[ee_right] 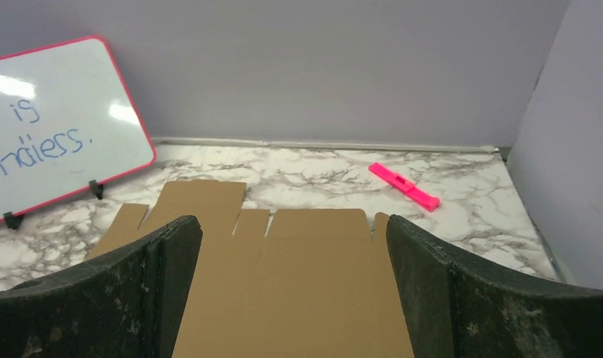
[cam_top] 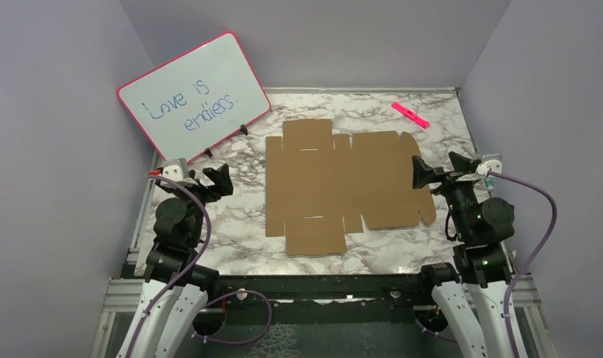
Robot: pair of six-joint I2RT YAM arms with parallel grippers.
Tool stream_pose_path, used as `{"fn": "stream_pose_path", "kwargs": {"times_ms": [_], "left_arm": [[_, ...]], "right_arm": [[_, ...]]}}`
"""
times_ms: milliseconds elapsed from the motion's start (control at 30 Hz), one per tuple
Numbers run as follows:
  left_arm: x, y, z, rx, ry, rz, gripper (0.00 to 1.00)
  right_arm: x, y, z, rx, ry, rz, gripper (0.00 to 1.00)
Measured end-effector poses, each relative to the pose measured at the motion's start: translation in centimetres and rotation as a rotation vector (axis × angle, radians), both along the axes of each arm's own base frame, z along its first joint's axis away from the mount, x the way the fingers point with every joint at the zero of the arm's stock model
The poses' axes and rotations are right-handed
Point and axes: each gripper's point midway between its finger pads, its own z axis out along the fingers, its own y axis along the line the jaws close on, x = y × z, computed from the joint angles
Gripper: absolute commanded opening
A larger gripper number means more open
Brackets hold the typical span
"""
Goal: Fold the paper box
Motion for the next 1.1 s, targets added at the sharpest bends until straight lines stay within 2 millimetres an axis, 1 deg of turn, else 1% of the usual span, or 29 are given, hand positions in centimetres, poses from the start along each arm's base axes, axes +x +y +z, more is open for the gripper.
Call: {"fn": "stream_pose_path", "kwargs": {"times_ms": [167,267,400,433,533,633,700,767,933,1000,1100], "left_arm": [[0.3,-1.2,-2.7,-0.032,0.116,-0.05,0.99],[0.3,-1.9,-4.5,-0.072,0.194,-0.065,0.99],[0.4,-3.2,-6.5,-0.152,0.29,-0.105,0.99],[0.4,-3.6,-6.7,-0.172,0.304,-0.118,0.99],[0.8,-5.3,-8.7,-0.226,0.4,-0.174,0.99],[0.9,-7.0,-11.4,-0.267,0.512,-0.228,0.99],[0.7,-7.9,-13.3,-0.284,0.579,-0.255,0.99],[0.6,-8.7,-14.2,-0.293,0.613,-0.278,0.99],[0.7,-11.0,-15.7,-0.314,0.655,-0.338,0.99],[0.5,-12.3,-16.7,-0.326,0.67,-0.367,0.99],[-0.1,-13.9,-18.0,-0.337,0.687,-0.407,0.99]], "right_arm": [[1.6,2.0,-0.6,0.004,0.122,0.096,1.0],[2.9,3.8,-2.2,0.02,0.232,0.185,1.0],[4.6,6.4,-6.4,0.064,0.421,0.313,1.0],[4.9,7.0,-7.7,0.082,0.472,0.34,1.0],[5.2,8.2,-12.3,0.146,0.616,0.385,1.0],[5.4,8.7,-16.4,0.196,0.736,0.394,1.0],[6.0,8.9,-18.4,0.216,0.789,0.387,1.0],[6.6,8.9,-20.1,0.229,0.832,0.376,1.0],[7.4,8.8,-23.3,0.251,0.895,0.338,1.0],[7.6,8.7,-24.3,0.259,0.913,0.327,1.0],[7.6,8.7,-25.1,0.267,0.926,0.317,1.0]]}}
